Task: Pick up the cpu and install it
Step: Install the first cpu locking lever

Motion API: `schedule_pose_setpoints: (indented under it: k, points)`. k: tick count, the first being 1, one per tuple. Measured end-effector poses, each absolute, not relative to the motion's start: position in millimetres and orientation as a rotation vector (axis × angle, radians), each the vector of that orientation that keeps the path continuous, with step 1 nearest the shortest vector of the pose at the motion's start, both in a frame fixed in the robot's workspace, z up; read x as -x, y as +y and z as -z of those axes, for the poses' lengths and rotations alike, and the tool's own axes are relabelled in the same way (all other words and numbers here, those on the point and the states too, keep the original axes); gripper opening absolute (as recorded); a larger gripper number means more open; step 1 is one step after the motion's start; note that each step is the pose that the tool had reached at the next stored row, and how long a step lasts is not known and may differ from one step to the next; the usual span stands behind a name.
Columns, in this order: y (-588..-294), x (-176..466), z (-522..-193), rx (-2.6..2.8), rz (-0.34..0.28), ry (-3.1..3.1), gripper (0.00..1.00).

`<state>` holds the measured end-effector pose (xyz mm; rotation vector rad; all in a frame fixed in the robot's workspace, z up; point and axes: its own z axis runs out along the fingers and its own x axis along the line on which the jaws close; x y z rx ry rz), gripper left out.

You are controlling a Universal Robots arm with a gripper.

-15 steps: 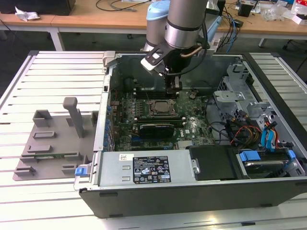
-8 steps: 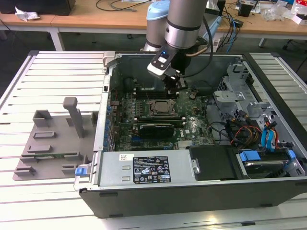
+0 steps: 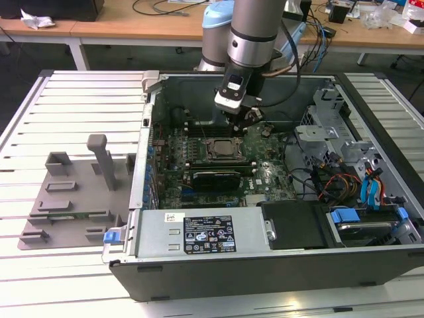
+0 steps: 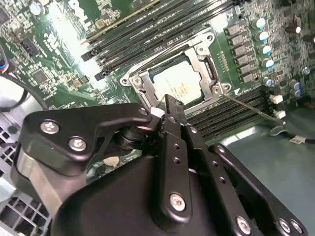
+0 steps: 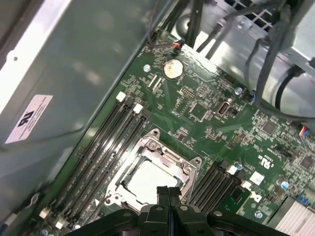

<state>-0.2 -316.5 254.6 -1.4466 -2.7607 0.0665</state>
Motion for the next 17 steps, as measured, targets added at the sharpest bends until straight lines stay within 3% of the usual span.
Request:
schedule_pose_setpoints:
  k: [17]
  points:
    - [-316.4, 0.1, -254.6, 1.031, -0.071, -2.948, 0.11]
